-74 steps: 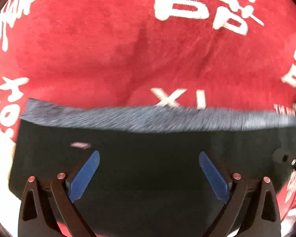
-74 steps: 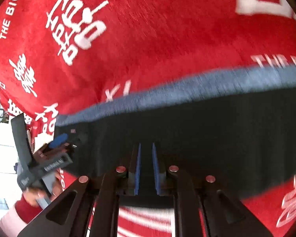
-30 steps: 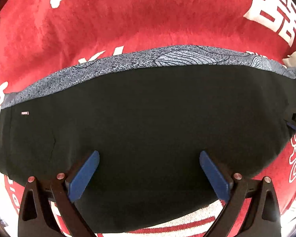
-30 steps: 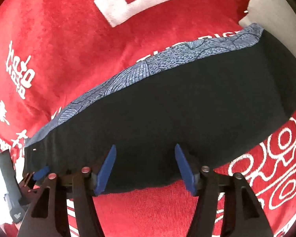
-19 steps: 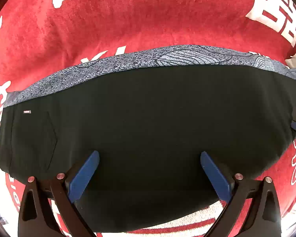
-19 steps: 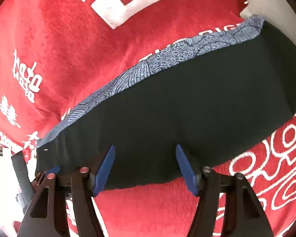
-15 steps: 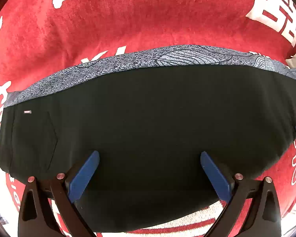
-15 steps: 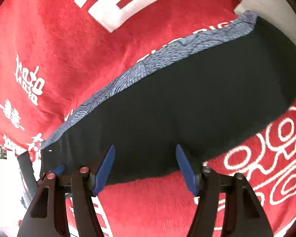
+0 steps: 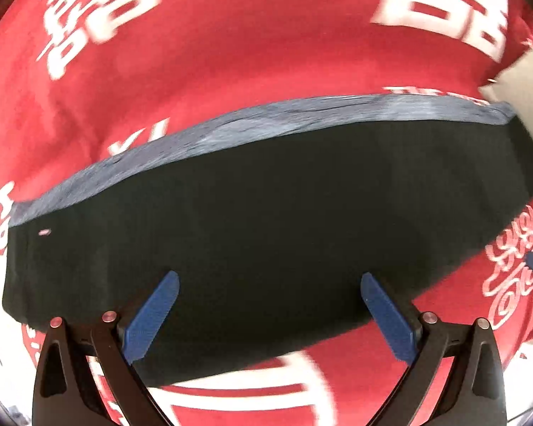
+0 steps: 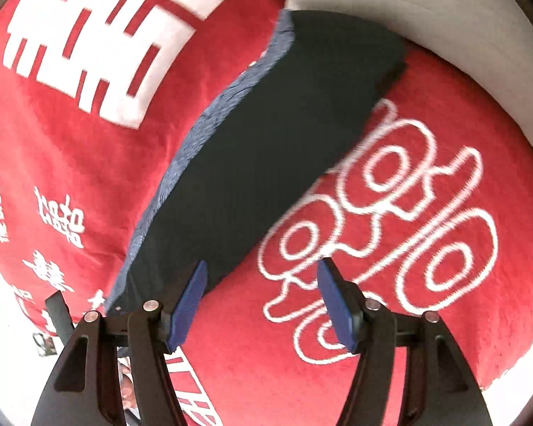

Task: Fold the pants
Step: 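Lower the folded trousers onto the cushion and open the right gripper, then grasp the trouser leg end with the right gripper and lift it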

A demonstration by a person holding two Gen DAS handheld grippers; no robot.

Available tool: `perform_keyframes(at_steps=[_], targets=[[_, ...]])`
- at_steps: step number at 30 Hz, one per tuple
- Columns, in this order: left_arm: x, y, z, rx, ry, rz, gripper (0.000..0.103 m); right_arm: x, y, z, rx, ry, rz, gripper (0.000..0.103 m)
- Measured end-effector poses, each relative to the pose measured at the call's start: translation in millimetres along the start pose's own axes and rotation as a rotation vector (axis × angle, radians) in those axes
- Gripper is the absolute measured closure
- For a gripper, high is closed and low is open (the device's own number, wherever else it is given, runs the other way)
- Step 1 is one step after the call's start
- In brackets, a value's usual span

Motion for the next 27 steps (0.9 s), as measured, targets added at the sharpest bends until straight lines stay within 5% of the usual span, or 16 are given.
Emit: perform_keyframes(at_steps=[10, 18, 20, 23, 27], targets=[[27.4, 67.3, -6.9, -0.101, 0.027, 0.003, 0.000, 9.9, 29.3, -5.8, 0.095, 0.076, 0.135, 0.034], [39.7, 67.3, 25.8, -0.044, -0.009, 0.011, 0.000, 55.5, 24.8, -20.7, 0.131, 0.192, 0.120, 0.034], [36.7, 66.6, 31.7, -0.041, -0.021, 0.004, 0.000, 72.3, 23.5, -14.5, 0.075, 0.188, 0.077, 0.034], [34.5, 66.3, 34.8, -0.049, -0.019, -0.011, 0.000, 89.4, 29.1, -8.7, -0.146, 0.213, -0.022, 0.040], [34.6, 69.2, 35.4, -0.047, -0.015, -0.005, 0.000, 88.8, 21.6, -27.1, -0.248, 0.296, -0.109, 0.041]])
Point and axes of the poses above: each gripper's, at about its wrist camera, not at the fingertips, and z roughly the way its jaws point, y to its right, x to its top, the point moved 2 cm from there along z, roughly the way its jaws point, and after that the axes turned 5 degrees about -x, right-handed, at the moved point
